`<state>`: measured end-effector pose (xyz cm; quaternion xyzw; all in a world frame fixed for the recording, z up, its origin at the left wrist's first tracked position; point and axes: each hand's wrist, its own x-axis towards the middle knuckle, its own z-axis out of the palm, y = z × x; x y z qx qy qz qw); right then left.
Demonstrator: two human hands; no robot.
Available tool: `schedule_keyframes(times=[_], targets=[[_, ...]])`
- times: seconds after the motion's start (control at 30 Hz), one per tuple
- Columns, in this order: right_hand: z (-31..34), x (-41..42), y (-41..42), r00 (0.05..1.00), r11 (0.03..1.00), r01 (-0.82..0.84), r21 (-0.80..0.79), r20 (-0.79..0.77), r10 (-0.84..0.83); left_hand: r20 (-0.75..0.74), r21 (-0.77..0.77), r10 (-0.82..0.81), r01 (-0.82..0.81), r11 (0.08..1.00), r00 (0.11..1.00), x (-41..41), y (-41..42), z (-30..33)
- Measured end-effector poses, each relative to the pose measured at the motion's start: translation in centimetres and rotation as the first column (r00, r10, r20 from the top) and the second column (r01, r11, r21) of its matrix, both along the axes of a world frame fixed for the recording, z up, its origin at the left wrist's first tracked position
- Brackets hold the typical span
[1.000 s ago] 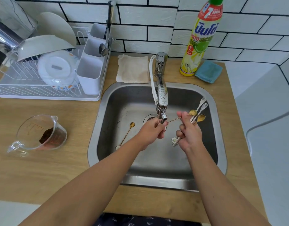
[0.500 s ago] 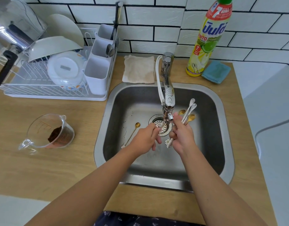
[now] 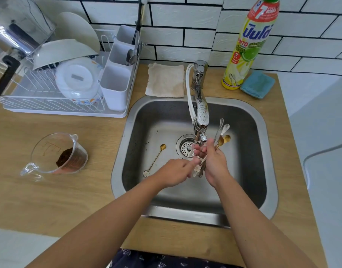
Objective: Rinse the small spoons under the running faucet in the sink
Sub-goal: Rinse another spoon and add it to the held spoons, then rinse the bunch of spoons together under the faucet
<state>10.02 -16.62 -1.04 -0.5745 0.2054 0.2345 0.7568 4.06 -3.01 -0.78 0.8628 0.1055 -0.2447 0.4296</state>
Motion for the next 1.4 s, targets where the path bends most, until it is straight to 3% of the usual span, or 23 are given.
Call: schedule_keyframes(times=[0.07,0.17,0.3,0.5,0.6,0.67,0.73,0.83,0.97,1.13,1.4], targets=[[0.0,0.3,-0.3,0.998,0.995,0.067,0.075,-0.018,-0.066,0.023,0.219,0.042,-0.046,0.975,0.999,0.6,2.4,-1.6],[-0.2,0.6,-1.0,0.993,0.988,0.116,0.103,-0.036,-0.113,-0.016,0.533,0.078,-0.057,0.844,0.997,0.8,6.1,-4.0],[-0.4,1.0,-1.4,0.99,0.986,0.124,0.116,-0.087,-0.114,-0.133,0.627,0.046,0.048,0.778,0.99,0.5,7.0,-6.0],[-0.8,1.0,-1.9,0.981,0.976,0.131,0.175,-0.163,-0.102,-0.2,0.495,-0.01,0.11,0.862,0.98,1.0,5.9,-5.9],[-1.0,0.7,-2.0,0.986,0.992,0.101,0.078,-0.141,-0.09,-0.223,0.341,-0.058,0.133,0.931,0.973,0.9,4.5,-4.5],[-1.3,0.4,-2.1,0.992,0.998,0.055,-0.027,-0.11,-0.058,-0.198,0.128,0.027,-0.002,0.992,0.98,0.7,3.4,-3.3],[-1.5,0.2,-2.0,0.996,0.996,-0.005,-0.091,-0.094,-0.003,-0.2,-0.076,0.148,-0.165,0.983,0.969,0.5,2.2,-2.0],[-1.4,-0.2,-1.4,0.992,0.978,-0.124,-0.167,-0.054,0.117,-0.196,-0.205,0.214,-0.254,0.945,0.957,0.2,0.7,-0.2],[-1.2,-0.5,-0.1,0.965,0.933,-0.232,-0.275,0.055,0.256,-0.152,-0.258,0.208,-0.242,0.935,0.966,-0.2,-0.4,1.3],[-1.1,0.4,0.1,0.959,0.926,-0.261,-0.272,0.032,0.28,-0.126,-0.225,0.234,-0.258,0.94,0.964,-1.1,-0.1,1.5],[-0.9,0.6,0.6,0.953,0.839,-0.22,-0.497,0.076,0.294,-0.089,-0.172,0.23,-0.243,0.955,0.969,-1.7,0.0,1.7]])
